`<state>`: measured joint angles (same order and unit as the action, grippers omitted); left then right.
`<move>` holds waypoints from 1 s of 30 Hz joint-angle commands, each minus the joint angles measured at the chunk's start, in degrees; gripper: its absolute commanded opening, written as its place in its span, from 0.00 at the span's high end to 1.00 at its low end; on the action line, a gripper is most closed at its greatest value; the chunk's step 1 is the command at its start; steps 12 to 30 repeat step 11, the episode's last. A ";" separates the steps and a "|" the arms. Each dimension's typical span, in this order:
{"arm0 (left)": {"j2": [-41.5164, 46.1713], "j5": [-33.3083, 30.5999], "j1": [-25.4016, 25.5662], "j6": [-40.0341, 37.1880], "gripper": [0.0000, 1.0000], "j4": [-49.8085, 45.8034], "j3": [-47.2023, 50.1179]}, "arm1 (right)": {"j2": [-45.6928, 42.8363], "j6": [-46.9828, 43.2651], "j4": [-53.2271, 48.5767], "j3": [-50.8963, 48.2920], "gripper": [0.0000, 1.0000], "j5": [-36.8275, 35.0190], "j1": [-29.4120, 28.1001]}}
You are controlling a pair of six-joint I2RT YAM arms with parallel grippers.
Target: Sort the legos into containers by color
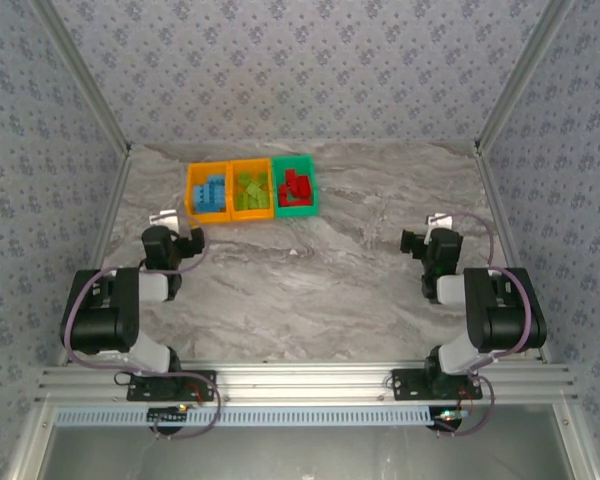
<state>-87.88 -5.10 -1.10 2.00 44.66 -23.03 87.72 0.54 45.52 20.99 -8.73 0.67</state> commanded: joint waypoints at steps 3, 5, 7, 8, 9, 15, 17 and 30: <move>0.02 1.10 0.18 -0.01 0.01 2.01 -0.53 | -0.74 -1.77 -0.25 1.75 0.00 6.27 0.99; 0.01 1.06 0.19 0.00 0.01 2.01 -0.52 | -0.67 -1.76 -0.34 1.77 0.00 6.29 0.96; 0.03 1.02 0.21 0.09 0.01 2.01 -0.53 | -0.57 -1.68 -0.52 2.01 0.00 6.42 1.00; 0.05 1.10 0.22 0.07 0.01 2.01 -0.53 | -0.57 -1.68 -0.52 1.99 0.00 6.48 1.09; 0.07 1.06 0.19 0.00 0.01 2.03 -0.51 | -0.58 -1.67 -0.53 1.90 0.00 6.52 1.05; 0.01 1.06 0.22 0.08 0.01 2.01 -0.52 | -0.74 -1.68 -0.19 1.71 0.00 6.40 1.09; 0.01 1.06 0.22 0.08 0.01 2.01 -0.52 | -0.74 -1.68 -0.19 1.71 0.00 6.40 1.09; 0.01 1.06 0.22 0.08 0.01 2.01 -0.52 | -0.74 -1.68 -0.19 1.71 0.00 6.40 1.09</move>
